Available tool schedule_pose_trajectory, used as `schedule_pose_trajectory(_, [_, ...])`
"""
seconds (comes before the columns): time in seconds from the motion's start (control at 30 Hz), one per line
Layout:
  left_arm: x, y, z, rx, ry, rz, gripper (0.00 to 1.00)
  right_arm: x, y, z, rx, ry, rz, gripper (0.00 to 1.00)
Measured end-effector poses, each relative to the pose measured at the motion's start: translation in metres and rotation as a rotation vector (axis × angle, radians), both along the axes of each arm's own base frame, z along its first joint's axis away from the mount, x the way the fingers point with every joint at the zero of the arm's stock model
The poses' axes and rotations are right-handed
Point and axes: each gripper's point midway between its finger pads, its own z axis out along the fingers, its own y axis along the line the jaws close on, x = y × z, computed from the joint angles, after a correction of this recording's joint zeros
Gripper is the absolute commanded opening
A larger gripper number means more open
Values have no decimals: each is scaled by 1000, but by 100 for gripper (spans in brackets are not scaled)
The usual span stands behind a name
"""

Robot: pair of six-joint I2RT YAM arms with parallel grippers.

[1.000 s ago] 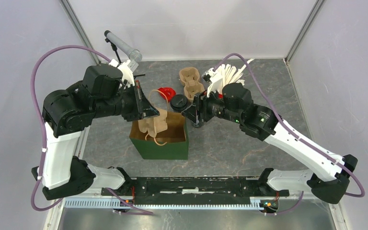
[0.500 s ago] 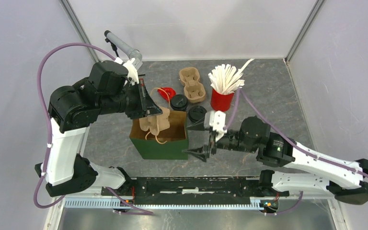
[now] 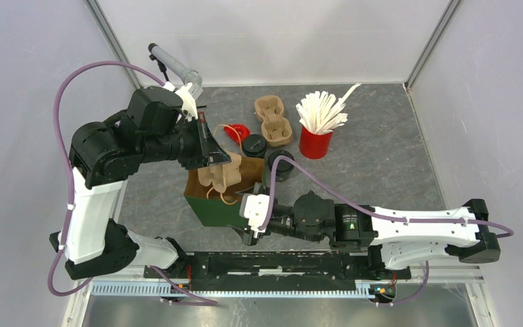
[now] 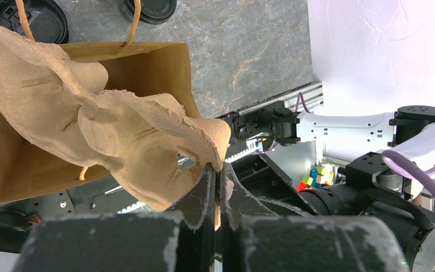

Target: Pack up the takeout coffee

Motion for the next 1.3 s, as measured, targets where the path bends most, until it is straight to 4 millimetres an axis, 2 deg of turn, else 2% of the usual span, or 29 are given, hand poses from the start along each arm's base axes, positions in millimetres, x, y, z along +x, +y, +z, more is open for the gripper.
schedule_pose_trajectory(0.2, [0, 0, -3, 8, 7, 0, 2, 13, 3, 10, 30, -64, -59, 74])
schedule_pose_trajectory(0.63, [1, -1, -5, 12, 12, 0, 2, 16, 26, -15, -32, -99, -57, 63])
schedule_pose_trajectory(0.8, [1, -1, -5, 12, 13, -1, 2, 17, 29, -15, -34, -125, -54, 49])
schedule_pose_trajectory(0.93, [1, -1, -5, 12, 12, 0, 2, 16, 32, -12, -32, -159, -39, 34])
schedule_pose_trajectory(1.1, [1, -1, -5, 13, 13, 0, 2, 13, 34, -10, -33, -214, 0, 10])
schedule_pose_trajectory(1.3, [4, -3, -8, 22, 19, 2, 2, 7, 20, -15, -34, -301, 55, 6])
